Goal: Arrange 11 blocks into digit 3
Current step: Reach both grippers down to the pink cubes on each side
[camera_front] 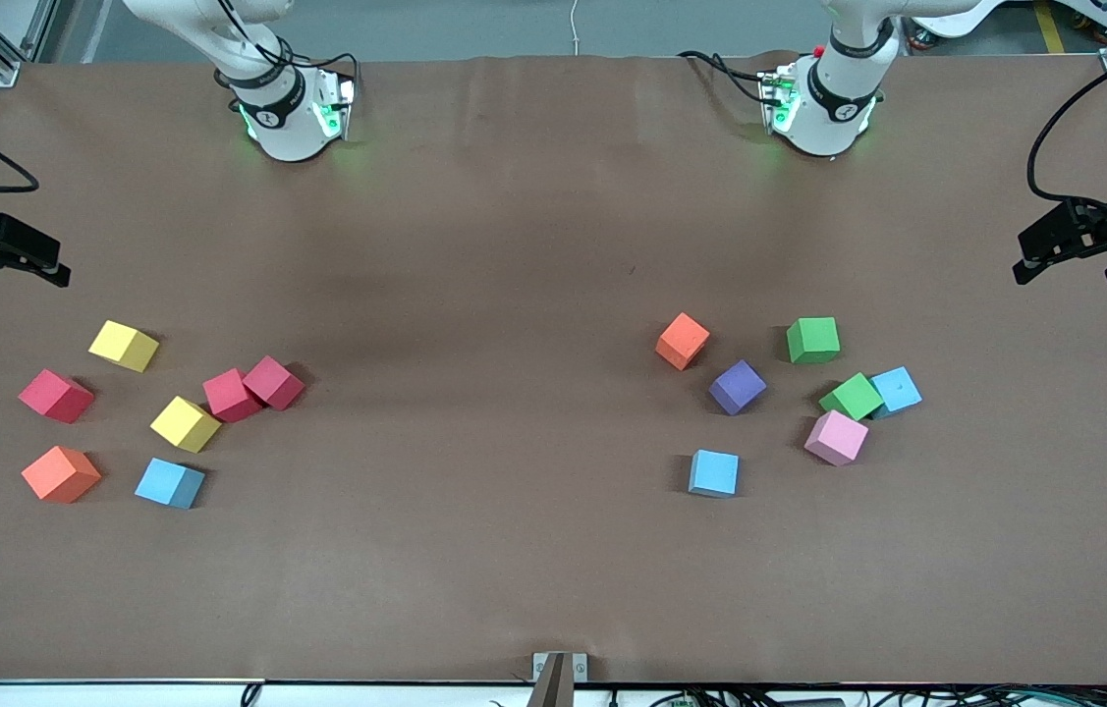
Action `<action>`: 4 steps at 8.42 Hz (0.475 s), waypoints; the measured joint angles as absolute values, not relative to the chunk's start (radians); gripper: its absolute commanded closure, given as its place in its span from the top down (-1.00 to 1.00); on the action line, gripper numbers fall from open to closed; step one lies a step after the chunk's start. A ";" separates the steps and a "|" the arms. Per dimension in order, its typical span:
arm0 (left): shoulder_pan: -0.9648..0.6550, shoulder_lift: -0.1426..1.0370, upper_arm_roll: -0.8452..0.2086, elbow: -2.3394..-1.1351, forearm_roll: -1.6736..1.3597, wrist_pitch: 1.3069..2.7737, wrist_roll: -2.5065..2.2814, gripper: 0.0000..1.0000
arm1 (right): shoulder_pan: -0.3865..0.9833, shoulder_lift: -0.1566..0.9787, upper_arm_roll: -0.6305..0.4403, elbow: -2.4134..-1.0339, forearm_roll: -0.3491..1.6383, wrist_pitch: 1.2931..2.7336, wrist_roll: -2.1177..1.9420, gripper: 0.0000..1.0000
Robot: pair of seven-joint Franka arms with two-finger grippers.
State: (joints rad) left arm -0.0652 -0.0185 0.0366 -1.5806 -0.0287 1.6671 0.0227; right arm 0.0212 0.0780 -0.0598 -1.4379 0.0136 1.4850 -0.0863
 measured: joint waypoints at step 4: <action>-0.065 -0.013 0.036 -1.583 -0.029 1.663 0.028 1.00 | 0.023 0.081 -0.055 -1.456 0.015 1.470 -0.090 1.00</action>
State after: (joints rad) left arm -0.0652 -0.0131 0.0357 -1.5831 -0.0287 1.6631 0.0284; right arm 0.0228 0.0805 -0.0551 -1.4563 0.0155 1.4695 -0.0895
